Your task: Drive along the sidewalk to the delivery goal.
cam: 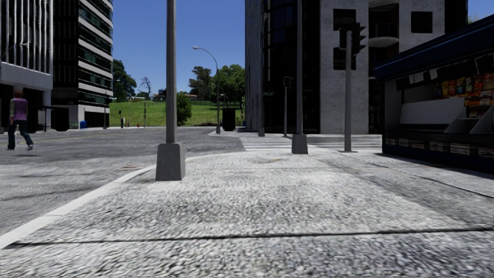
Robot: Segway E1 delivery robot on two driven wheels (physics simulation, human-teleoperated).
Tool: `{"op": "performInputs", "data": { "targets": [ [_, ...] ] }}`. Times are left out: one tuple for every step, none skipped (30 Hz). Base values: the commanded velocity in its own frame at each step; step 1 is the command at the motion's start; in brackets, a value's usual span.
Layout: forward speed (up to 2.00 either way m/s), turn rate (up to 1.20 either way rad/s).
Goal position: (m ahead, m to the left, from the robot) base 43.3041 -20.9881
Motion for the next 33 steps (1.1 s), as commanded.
{"op": "performInputs", "data": {
  "targets": [
    [2.0,-0.15],
    [2.0,-0.16],
    [2.0,-0.16],
    [2.0,-0.16],
    [2.0,-0.16],
    [2.0,-0.07],
    [2.0,0.0],
    [2.0,0.0],
    [2.0,0.0],
    [2.0,0.0],
    [2.0,0.0],
    [2.0,0.0],
    [2.0,0.0],
    [2.0,0.0],
    [2.0,0.0],
    [2.0,0.0],
    [2.0,0.0],
    [2.0,0.0],
    [2.0,0.0],
    [2.0,0.0],
    [2.0,0.0],
    [2.0,0.0],
    [2.0,0.0],
    [2.0,0.0],
    [2.0,0.0],
    [2.0,0.0],
    [2.0,0.0],
    [2.0,0.0],
    [2.0,0.0],
    [2.0,0.0],
    [2.0,-0.03],
    [2.0,-0.11],
    [2.0,-0.14]
  ]
}}
